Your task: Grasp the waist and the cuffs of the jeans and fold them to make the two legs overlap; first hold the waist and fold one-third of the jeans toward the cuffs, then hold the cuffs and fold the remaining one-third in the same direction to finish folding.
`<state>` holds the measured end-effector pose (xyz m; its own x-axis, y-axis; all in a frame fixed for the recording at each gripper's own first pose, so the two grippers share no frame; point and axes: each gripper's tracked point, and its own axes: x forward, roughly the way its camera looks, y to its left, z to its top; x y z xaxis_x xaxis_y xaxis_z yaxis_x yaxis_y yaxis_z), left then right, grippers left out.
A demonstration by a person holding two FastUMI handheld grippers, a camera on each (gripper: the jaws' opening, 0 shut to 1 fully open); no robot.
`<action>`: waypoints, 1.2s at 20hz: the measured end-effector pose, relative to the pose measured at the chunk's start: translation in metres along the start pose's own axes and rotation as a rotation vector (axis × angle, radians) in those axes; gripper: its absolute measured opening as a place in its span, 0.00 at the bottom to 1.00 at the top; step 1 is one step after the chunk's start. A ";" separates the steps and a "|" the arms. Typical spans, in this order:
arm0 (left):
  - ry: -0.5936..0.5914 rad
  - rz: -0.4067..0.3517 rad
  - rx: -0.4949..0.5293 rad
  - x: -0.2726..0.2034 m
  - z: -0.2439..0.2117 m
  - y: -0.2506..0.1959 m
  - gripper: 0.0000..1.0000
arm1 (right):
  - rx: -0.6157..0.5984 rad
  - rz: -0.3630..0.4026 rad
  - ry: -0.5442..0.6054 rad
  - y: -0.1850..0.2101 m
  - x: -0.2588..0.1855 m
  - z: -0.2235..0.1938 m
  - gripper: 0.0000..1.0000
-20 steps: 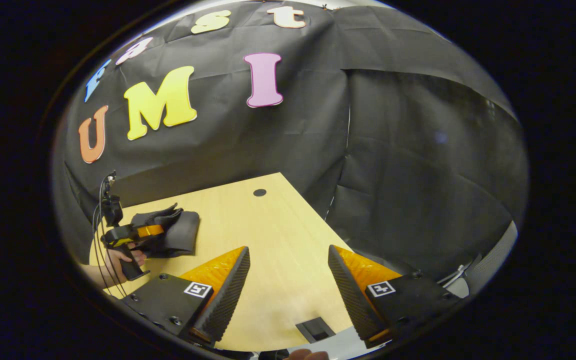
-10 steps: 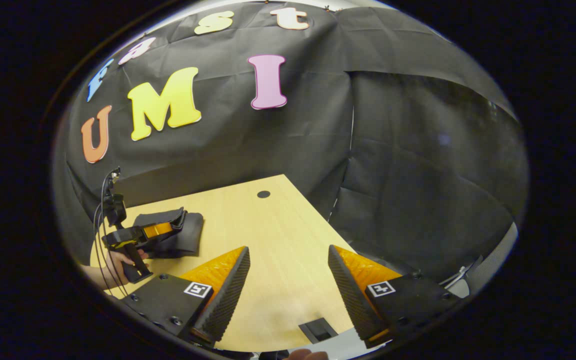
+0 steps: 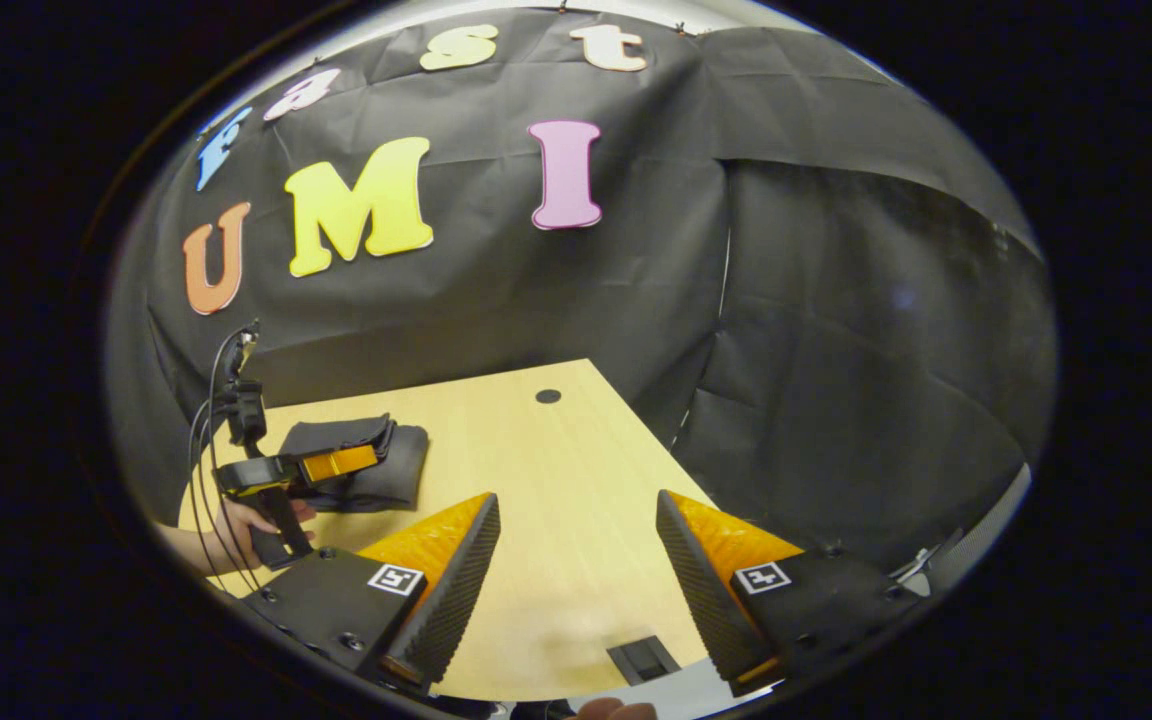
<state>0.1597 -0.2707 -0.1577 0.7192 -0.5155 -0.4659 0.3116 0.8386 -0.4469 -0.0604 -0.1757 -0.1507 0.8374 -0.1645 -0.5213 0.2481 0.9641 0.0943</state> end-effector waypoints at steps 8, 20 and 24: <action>-0.237 0.174 0.125 -0.091 0.080 0.023 0.99 | -0.072 0.154 -0.077 0.069 0.008 0.035 0.95; -0.581 0.417 0.190 -0.279 0.205 0.060 0.98 | -0.149 0.459 -0.306 0.243 -0.009 0.138 0.95; -0.616 0.443 0.228 -0.309 0.202 0.061 1.00 | -0.133 0.433 -0.312 0.256 -0.017 0.142 0.94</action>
<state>0.0817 -0.0246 0.1136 0.9996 0.0090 -0.0274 -0.0122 0.9927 -0.1204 0.0581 0.0447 0.0031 0.9590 0.2188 -0.1802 -0.1981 0.9721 0.1259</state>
